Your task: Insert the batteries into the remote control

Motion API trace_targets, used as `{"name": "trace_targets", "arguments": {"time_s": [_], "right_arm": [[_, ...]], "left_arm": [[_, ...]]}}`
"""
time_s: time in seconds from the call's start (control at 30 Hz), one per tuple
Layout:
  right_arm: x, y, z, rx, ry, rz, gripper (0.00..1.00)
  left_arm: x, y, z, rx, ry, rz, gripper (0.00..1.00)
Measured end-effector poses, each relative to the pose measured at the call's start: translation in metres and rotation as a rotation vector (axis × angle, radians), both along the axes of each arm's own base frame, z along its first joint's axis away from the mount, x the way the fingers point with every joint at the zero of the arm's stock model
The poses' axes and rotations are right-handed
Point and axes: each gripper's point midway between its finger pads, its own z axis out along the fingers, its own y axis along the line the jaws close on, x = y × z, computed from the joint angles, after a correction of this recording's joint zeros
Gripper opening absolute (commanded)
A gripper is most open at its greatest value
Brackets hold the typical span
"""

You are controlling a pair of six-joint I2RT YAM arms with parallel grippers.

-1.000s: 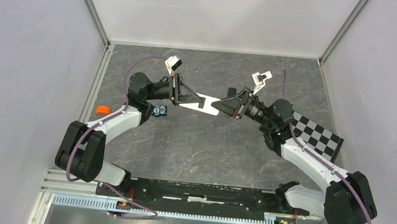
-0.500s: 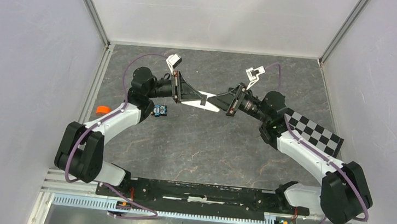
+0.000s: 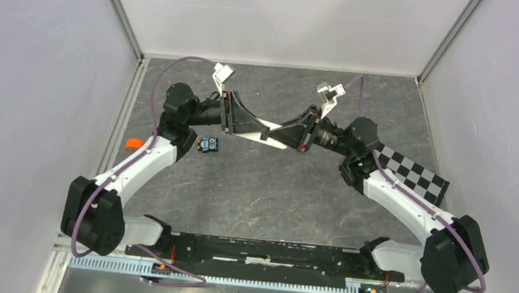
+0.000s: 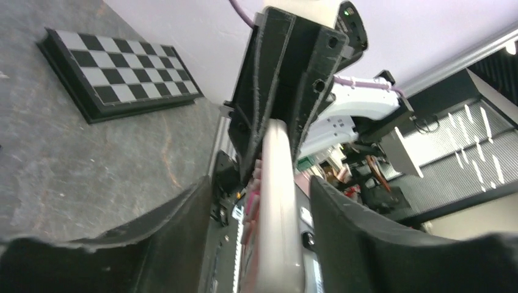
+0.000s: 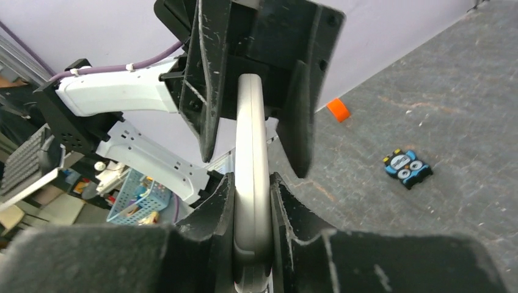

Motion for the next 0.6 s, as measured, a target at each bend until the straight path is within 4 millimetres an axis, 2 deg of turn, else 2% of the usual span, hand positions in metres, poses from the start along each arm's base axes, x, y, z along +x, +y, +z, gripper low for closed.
{"name": "trace_targets", "arguments": {"time_s": [0.07,0.23,0.37,0.47,0.6], "right_arm": [[0.001,0.000,0.004,-0.008,-0.043,-0.004,0.00],[0.017,-0.001,-0.001,-0.092,-0.103,-0.077,0.00],[0.039,-0.007,-0.008,-0.197,-0.133,-0.188,0.00],[0.049,-0.011,-0.015,-0.255,-0.146,-0.229,0.00],[0.051,-0.011,-0.027,-0.291,-0.119,-0.230,0.00]], "left_arm": [[0.005,0.000,0.000,0.000,0.015,0.035,0.99],[0.034,0.012,-0.007,0.033,0.076,0.226,1.00],[0.065,0.049,-0.013,0.094,0.079,0.490,1.00],[0.074,0.073,-0.013,0.130,0.047,0.605,1.00],[0.071,0.079,-0.020,0.168,0.018,0.592,1.00]]}}
